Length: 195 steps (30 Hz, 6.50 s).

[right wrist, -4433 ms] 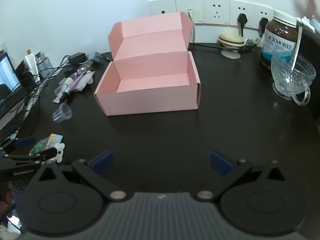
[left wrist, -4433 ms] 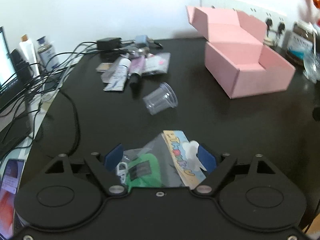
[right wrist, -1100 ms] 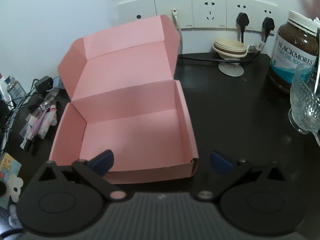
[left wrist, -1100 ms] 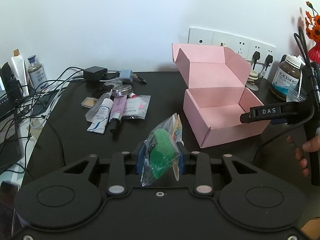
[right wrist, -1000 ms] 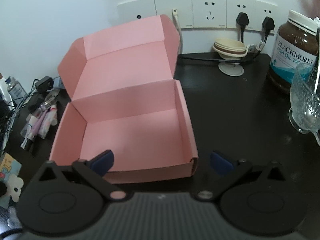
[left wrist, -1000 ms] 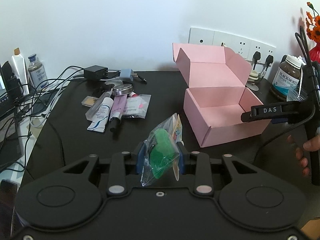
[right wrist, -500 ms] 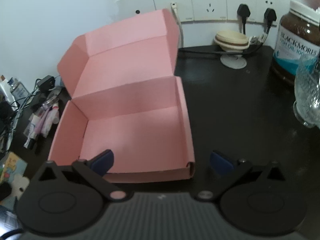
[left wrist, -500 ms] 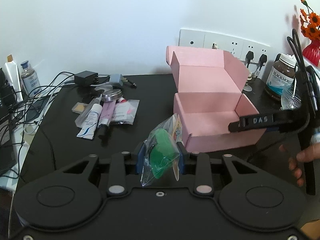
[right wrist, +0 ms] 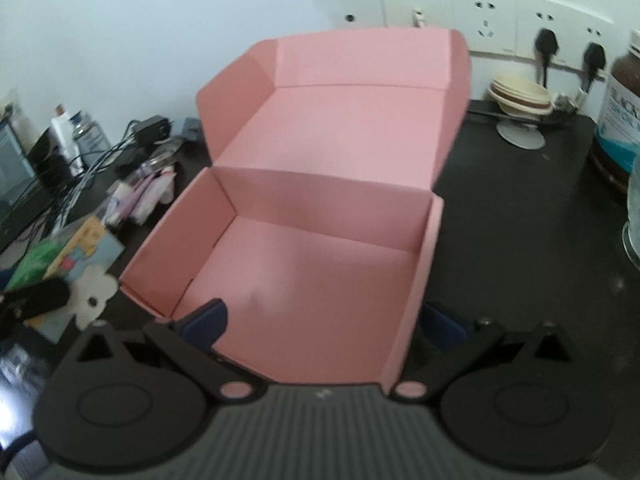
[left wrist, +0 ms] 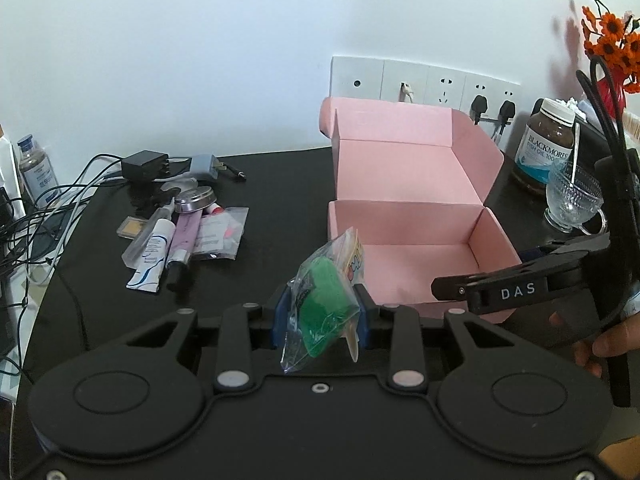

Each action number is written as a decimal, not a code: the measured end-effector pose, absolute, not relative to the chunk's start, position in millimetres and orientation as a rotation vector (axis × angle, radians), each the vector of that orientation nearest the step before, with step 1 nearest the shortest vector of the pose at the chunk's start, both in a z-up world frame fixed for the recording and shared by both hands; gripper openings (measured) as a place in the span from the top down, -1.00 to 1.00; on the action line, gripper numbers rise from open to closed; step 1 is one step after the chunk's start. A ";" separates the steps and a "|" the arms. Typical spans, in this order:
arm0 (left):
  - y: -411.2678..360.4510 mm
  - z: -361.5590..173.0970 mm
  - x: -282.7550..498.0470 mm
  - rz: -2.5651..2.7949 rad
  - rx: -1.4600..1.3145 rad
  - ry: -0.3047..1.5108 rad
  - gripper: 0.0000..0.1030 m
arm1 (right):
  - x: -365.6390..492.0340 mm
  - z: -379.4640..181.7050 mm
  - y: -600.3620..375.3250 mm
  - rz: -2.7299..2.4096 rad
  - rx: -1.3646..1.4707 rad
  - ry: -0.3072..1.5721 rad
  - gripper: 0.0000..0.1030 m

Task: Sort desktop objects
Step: 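Carry the held bag with the left gripper over the pink box, then open the left gripper to drop the bag into the pink box, then move the left tool back toward the clear plastic cup, then close the left gripper on the clear plastic cup, then carry the clear cup with the left gripper down into the pink box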

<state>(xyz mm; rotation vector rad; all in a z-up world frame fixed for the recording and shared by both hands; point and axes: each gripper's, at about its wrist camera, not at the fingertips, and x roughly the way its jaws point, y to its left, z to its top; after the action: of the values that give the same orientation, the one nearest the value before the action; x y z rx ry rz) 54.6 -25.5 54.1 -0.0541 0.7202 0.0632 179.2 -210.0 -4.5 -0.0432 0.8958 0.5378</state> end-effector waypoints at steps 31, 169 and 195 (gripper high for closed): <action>-61.6 44.0 89.4 -0.010 -0.049 0.727 0.35 | 181.0 -4.7 -205.0 0.762 -0.285 0.810 -0.99; 62.7 -7.8 -36.7 0.242 -0.148 0.868 0.03 | 109.4 13.9 -236.2 0.414 0.027 0.790 -0.99; 58.0 -5.8 -16.8 0.191 -0.158 0.858 0.08 | 113.9 14.6 -243.2 0.398 0.031 0.789 -0.99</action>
<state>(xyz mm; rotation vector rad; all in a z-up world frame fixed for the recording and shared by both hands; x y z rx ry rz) -16.8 58.0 -5.8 -0.1583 0.8581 0.1915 113.9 -243.2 14.6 0.0307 0.7887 0.3984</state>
